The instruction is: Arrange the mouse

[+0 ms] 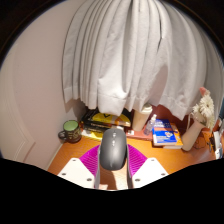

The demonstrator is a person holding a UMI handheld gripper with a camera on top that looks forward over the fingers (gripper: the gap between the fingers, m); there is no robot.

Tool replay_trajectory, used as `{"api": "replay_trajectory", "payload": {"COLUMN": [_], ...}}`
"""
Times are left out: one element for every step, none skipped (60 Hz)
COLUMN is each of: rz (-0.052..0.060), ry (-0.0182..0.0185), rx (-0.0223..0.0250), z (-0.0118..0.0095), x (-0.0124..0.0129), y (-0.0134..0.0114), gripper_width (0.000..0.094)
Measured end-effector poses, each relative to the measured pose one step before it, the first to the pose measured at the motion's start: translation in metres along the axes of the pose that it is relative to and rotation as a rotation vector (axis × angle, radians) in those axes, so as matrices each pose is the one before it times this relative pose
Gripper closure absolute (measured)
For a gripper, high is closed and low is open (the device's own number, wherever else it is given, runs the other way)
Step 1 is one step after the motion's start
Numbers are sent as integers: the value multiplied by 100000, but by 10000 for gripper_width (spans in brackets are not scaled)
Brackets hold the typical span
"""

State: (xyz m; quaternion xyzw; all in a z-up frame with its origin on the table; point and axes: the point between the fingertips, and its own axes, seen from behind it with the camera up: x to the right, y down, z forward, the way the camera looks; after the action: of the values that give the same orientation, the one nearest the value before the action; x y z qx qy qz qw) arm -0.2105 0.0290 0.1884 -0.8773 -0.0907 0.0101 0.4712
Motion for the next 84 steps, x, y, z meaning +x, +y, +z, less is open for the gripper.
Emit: {"api": "replay_trajectory", "payload": {"rz": [177,235,352,365,423,441,534,507,556,862,646,529,288,277,493,762,981,703,493,550,560,649,553,441,295,132,183,305,257,79,175,146,128,-4,-107,-88,202,22,397,1028,1108,797,233,-272,-570,-767,-849,-858,-494,-326,-181,-10,43,-58,70,79,-17,-9,-44,-136,-343,-412,-452,-334,-562,-741,-976,-1017,-897,-814,-373,-19,456,540,635,604,648,644,458,580,618,618,361,245], "ry": [1090,809,721,593,538,557,517,496,586,1206,343,675,615,556,568,604,879,202,-267,-388,-406,-318,-249,-249,-210,-137,29,108,-318,-656,-550,-490,-371,-263,-252,-375,-283,-272,-296,-114,-511,-517,-256,-87,-201,-29,-61,-27,-59,-146,-123,-245,-238,-235,-121,-9,23,-8,-40,-94,-227,-281,-148,34,82,480,888,1105,1096,295,917,478,491,340,137,-1,-69,-103,-84,106,346,498,507,556], "rx": [304,338,-19,-63,-27,-169,-371,-474,-619,-127,-1055,-1018,-1067,-1142,-1277,-1326,-885,-1336,-1193,-1452,-1561,-1576,-1579,-1659,-1617,-1508,-1500,-1271,-1262,-908,-1280,-1231,-1029,-743,-580,-640,-990,-495,1361,2164,196,-195,827,-285,-283,344,97,-135,264,-84,215,165,58,314,-48,90,198,36,28,-52,-109,-67,-404,-382,-495,-788,-687,-531,-254,22,168,318,380,514,812,1025,1072,1027,956,861,554,826,318,798], "z": [-424,-365,-335,-302,-268,-226,-200,-143,-77,-40,5,83,143,153,237,279,355,346,435,365,373,397,396,385,370,369,271,325,290,498,270,252,239,246,255,255,280,0,-212,288,135,1,26,137,-266,-25,31,6,-7,16,73,-37,-20,99,-8,-4,5,3,10,20,-23,16,-4,-32,-55,-73,-123,-194,-276,-338,-364,-337,-512,-512,-568,-646,-671,-720,-629,-770,-811,-679,-974,-832], "x": [1333,1358,1269,1228,1207,1202,1159,1157,1136,1000,1150,1010,984,917,857,789,622,582,536,376,345,308,281,248,230,196,73,-35,79,112,-8,-22,-12,-21,-45,-80,-140,-62,34,-120,-56,-53,-13,-23,24,-8,4,32,22,-7,5,-10,-16,-18,-7,-8,0,-32,-49,-69,-99,-111,-116,-169,-53,-2,85,155,112,-74,99,-3,-81,-30,-110,-135,-155,-144,-30,-88,-43,-16,62,15], "y": [33,204,192,246,312,376,475,535,610,812,648,751,781,836,875,868,954,854,872,874,867,874,839,848,801,729,691,673,656,648,600,558,494,439,410,454,464,442,-291,-117,115,107,-141,-148,175,-58,2,29,-67,22,-6,-34,5,74,26,-22,-39,-4,-3,16,18,20,55,41,68,104,70,37,-45,-65,-88,-174,-174,-210,-262,-322,-317,-308,-282,-249,-245,-186,-255,-277], "gripper_width": [557,556,556,557,557,557,557,557,557,558,559,559,560,561,561,560,562,561,561,561,562,562,562,562,561,561,561,561,562,561,565,564,562,563,563,562,561,560,557,558,552,541,541,534,526,523,509,508,493,490,479,472,463,456,448,442,442,436,427,409,382,354,323,292,254,202,157,109,70,62,65,66,64,66,68,65,63,62,63,65,67,65,66,65]}}
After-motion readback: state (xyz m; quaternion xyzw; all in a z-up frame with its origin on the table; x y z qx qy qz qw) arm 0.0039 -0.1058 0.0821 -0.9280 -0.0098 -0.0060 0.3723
